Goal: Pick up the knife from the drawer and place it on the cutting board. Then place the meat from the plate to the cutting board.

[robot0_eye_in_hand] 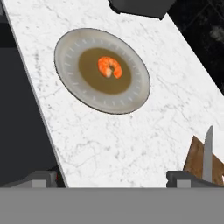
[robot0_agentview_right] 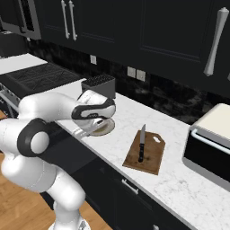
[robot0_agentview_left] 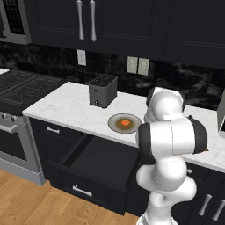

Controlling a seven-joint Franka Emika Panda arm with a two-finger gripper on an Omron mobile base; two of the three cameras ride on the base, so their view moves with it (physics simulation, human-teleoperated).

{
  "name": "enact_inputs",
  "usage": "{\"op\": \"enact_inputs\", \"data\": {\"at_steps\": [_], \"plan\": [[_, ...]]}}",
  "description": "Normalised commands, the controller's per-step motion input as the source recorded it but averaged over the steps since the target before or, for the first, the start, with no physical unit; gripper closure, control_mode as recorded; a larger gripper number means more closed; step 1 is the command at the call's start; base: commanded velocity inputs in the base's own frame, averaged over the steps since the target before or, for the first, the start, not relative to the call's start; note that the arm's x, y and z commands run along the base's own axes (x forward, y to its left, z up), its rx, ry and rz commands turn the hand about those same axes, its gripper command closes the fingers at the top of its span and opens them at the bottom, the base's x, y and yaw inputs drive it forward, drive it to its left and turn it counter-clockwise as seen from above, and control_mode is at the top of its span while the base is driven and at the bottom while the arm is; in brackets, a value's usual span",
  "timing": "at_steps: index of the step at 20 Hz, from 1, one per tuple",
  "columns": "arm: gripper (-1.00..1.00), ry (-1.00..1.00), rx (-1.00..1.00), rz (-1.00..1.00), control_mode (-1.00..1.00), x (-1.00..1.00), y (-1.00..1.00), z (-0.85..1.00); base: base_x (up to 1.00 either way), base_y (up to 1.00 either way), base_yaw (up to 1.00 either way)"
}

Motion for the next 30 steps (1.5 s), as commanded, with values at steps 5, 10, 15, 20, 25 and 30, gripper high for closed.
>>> {"op": "enact_inputs", "data": {"at_steps": [5, 10, 15, 20, 25, 30], "plan": [[-1.0, 0.0, 0.01, 0.0, -1.0, 0.01, 0.0, 0.02, 0.0, 0.0, 0.0], [-1.0, 0.04, 0.28, 0.0, -1.0, 0.36, -0.07, 0.75, 0.0, 0.0, 0.0], [-1.0, 0.0, 0.39, 0.0, -1.0, 0.34, 0.0, 0.85, 0.0, 0.0, 0.0], [-1.0, 0.11, 0.33, -0.03, -1.0, 0.36, 0.01, 0.24, 0.0, 0.0, 0.0], [-1.0, 0.23, 0.05, -0.07, -1.0, 0.52, 0.07, 0.24, 0.0, 0.0, 0.0], [-1.0, 0.19, 0.0, -0.01, -1.0, 0.36, 0.19, 0.77, 0.0, 0.0, 0.0]]}}
